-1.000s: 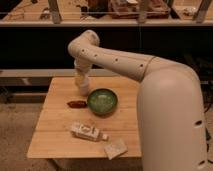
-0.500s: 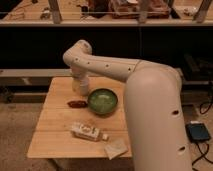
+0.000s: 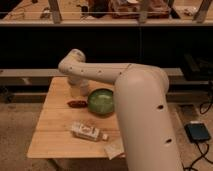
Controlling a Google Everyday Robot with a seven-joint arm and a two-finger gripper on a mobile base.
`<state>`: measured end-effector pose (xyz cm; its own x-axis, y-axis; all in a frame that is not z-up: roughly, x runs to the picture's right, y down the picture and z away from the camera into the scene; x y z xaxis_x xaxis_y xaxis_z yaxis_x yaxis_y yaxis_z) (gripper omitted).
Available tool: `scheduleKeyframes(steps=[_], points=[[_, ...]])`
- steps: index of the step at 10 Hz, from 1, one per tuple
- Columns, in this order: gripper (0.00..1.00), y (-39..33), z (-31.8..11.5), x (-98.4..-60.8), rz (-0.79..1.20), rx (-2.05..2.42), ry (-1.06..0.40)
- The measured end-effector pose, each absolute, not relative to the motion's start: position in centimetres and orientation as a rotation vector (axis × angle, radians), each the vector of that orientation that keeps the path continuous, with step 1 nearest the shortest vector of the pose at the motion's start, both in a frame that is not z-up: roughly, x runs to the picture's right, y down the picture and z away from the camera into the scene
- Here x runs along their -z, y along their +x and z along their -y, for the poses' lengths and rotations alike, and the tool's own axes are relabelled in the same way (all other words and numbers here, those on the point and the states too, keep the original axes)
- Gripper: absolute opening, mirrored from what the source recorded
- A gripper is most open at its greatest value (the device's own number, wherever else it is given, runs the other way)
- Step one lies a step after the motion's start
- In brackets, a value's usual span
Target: Drag the pepper across the table
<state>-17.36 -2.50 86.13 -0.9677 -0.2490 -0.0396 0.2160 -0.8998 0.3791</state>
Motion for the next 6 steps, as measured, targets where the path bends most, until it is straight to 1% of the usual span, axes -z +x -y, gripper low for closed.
scheduleKeyframes(steps=[1,3,5,6], points=[[0.80,-17.3,2.5,-86.0,0.551,2.843,0.134],[0.80,-17.3,3.1,-84.0,0.578,2.847,0.166],[0.80,-18.6,4.3,-80.8,0.692,2.838,0.198],[0.80,-18.8,5.4,-78.9,0.785,2.842,0.175]])
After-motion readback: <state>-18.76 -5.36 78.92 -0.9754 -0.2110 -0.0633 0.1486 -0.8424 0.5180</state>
